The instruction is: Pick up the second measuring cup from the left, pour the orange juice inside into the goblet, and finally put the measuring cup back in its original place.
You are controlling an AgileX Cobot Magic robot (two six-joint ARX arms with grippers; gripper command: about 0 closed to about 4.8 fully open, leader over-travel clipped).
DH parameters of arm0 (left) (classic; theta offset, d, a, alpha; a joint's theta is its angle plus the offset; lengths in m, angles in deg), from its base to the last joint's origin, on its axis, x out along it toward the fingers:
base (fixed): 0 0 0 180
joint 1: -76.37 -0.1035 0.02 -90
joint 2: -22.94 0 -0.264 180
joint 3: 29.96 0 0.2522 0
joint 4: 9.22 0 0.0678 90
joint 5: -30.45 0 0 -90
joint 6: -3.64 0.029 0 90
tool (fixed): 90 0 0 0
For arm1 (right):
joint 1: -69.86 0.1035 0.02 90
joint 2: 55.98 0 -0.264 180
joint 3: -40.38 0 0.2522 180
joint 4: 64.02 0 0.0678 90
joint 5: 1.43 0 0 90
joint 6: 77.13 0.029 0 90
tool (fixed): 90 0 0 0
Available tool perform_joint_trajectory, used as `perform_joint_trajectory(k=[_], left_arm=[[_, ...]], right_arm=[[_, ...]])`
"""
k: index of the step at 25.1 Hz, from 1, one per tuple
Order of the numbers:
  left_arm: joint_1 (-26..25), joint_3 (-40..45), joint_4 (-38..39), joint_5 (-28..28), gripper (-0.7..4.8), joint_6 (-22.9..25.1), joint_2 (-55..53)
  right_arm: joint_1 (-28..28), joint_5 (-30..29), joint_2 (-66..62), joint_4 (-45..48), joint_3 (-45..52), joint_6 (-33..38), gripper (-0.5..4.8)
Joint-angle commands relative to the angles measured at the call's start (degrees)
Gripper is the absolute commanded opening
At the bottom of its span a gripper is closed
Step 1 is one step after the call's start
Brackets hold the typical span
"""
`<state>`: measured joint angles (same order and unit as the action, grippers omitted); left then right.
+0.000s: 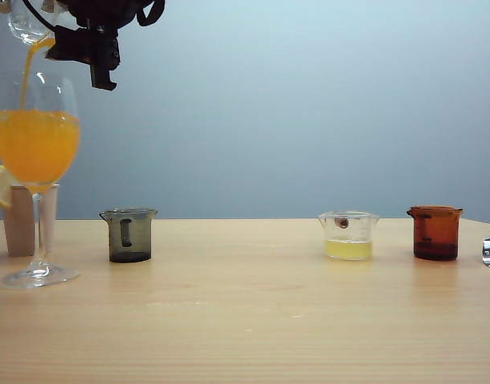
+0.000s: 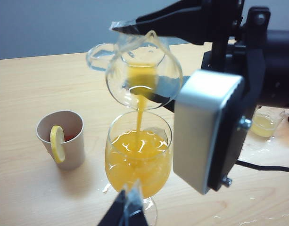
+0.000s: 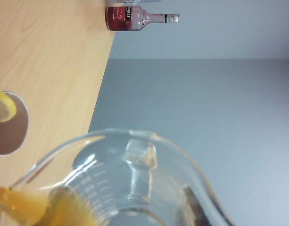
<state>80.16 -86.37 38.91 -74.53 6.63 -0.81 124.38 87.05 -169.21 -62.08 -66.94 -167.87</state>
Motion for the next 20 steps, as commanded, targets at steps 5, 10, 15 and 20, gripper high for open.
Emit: perform_joint_trajectory(k=[5, 10, 15, 20], left_arm=[[-0.1, -0.2, -0.7, 0.0, -0.05, 0.0, 0.0], [-0.1, -0.2, -0.7, 0.0, -0.05, -0.1, 0.0], [-0.1, -0.2, -0.7, 0.0, -0.05, -0.4, 0.0], [-0.1, -0.2, -0.7, 0.0, -0.05, -0.4, 0.0]], right_arm=[[0.2, -0.2, 0.4, 1.7, -0.2, -4.3, -0.01], [0.2, -0.4, 0.4, 1.7, -0.2, -7.5, -0.01], [0.2, -0.3, 0.4, 1.7, -0.2, -8.4, -0.01], [0.2, -0.3, 0.4, 1.7, -0.1, -9.9, -0.01]])
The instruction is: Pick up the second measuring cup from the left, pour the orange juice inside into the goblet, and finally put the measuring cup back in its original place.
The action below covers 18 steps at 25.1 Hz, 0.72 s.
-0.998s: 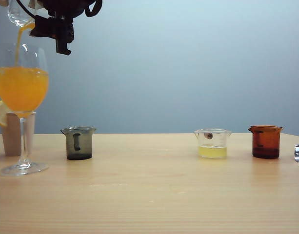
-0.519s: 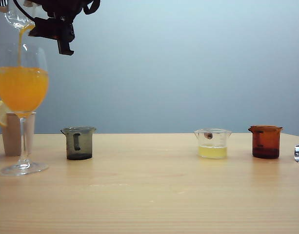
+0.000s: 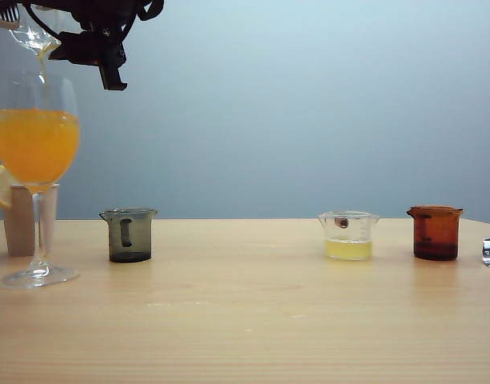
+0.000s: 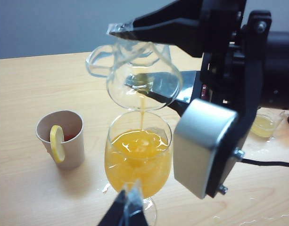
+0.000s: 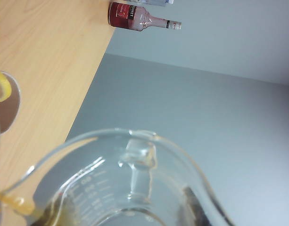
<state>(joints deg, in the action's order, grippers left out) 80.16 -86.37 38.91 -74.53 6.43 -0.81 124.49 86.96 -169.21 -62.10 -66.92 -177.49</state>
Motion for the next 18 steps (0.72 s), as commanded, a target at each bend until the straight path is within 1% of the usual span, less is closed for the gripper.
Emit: perform_joint_trajectory(k=[1, 8, 9, 14, 18], left_arm=[[-0.1, -0.2, -0.7, 0.0, -0.05, -0.2, 0.0], [-0.1, -0.2, -0.7, 0.0, -0.05, -0.2, 0.0], [-0.1, -0.2, -0.7, -0.1, -0.05, -0.2, 0.0], [-0.1, -0.2, -0.7, 0.0, -0.05, -0.2, 0.0], [-0.1, -0.2, -0.7, 0.0, -0.05, -0.2, 0.0]], right_arm=[[0.1, -0.3, 0.4, 1.8, -0.2, -0.3, -0.01], [0.1, -0.5, 0.4, 1.8, -0.2, 0.4, -0.01], [0.1, -1.1, 0.4, 1.8, -0.2, 1.9, -0.01], [0.1, -1.2, 0.5, 2.4, -0.2, 15.6, -0.01], [0.0, -0.9, 0.5, 3.1, -0.2, 22.8, -0.01]])
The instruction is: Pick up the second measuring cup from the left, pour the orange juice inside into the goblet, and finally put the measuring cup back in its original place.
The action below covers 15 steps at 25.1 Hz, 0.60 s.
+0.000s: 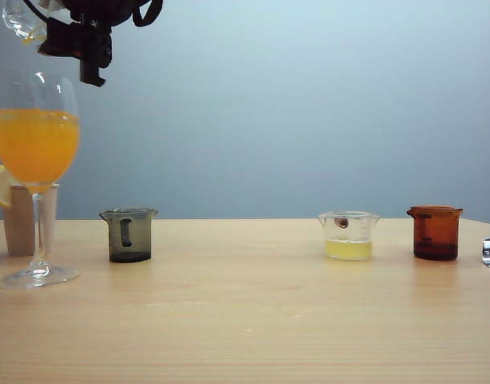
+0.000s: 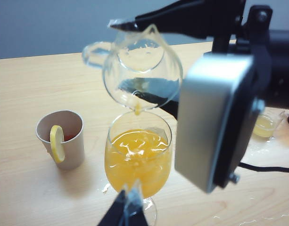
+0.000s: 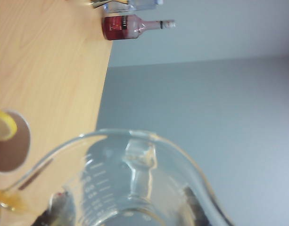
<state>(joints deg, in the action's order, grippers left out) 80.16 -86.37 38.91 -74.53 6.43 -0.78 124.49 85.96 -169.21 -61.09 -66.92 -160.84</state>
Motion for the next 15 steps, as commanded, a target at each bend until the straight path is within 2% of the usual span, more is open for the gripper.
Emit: perform_joint_trajectory(k=[1, 5, 9, 12, 15], left_arm=[[-0.1, -0.2, -0.7, -0.1, -0.05, -0.2, 0.0], [-0.1, -0.2, -0.7, 0.0, -0.05, -0.2, 0.0], [-0.1, -0.2, -0.7, 0.0, -0.05, -0.2, 0.0], [-0.1, -0.2, -0.7, -0.1, -0.05, -0.2, 0.0], [-0.1, -0.2, -0.7, 0.0, -0.05, -0.2, 0.0]], right_arm=[[-0.1, 0.2, 0.5, 2.1, -0.2, 7.8, -0.01], [-1.4, 5.1, 0.8, 4.7, -0.2, 21.6, -0.01], [-3.9, 8.2, 2.3, 4.6, -0.2, 29.1, -0.01], [-6.1, 9.4, 3.8, 3.9, -0.2, 35.5, -0.01], [-10.6, 9.3, 6.4, 2.3, -0.1, 47.1, -0.01]])
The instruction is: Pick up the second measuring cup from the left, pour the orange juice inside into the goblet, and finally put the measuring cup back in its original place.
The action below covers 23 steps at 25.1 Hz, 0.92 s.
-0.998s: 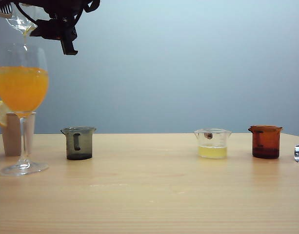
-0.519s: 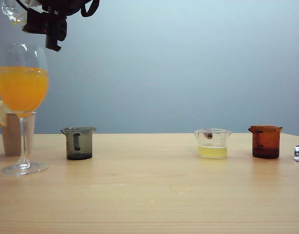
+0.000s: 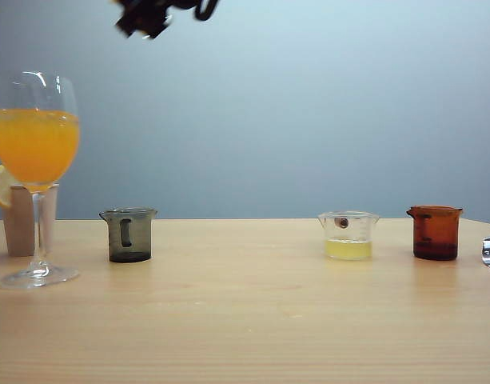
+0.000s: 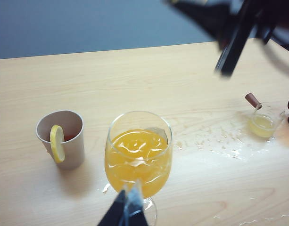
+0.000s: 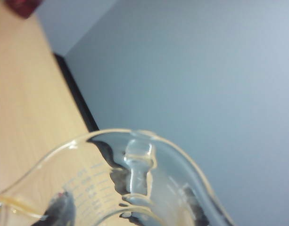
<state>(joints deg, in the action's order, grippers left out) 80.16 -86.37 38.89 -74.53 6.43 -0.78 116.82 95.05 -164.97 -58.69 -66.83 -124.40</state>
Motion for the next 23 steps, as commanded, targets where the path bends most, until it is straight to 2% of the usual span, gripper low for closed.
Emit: perform_joint_trajectory(k=[1, 3, 6, 11, 18, 23], left_arm=[[-0.1, -0.2, -0.6, 0.0, -0.05, -0.2, 0.0], [-0.1, -0.2, -0.6, -0.1, -0.05, -0.2, 0.0], [-0.1, -0.2, -0.6, 0.0, -0.05, -0.2, 0.0], [-0.1, -0.2, -0.6, -0.1, -0.05, -0.2, 0.0], [-0.1, -0.2, 0.0, -0.1, -0.05, -0.2, 0.0], [-0.1, -0.2, 0.0, -0.1, -0.05, -0.2, 0.0]], right_arm=[[-3.6, 0.3, 2.5, -0.3, -0.2, 12.7, -0.01], [-6.4, 0.2, 3.0, -1.9, 0.0, 19.3, -0.01], [-7.6, 0.2, 3.0, -2.7, 0.9, 20.4, -0.01], [-8.2, 0.5, 3.7, 6.4, 9.5, 23.6, -0.01], [-7.8, 5.7, 5.9, 20.9, 25.7, 33.6, -0.01], [-6.6, 9.6, 6.1, 27.5, 34.4, 38.6, -0.01]])
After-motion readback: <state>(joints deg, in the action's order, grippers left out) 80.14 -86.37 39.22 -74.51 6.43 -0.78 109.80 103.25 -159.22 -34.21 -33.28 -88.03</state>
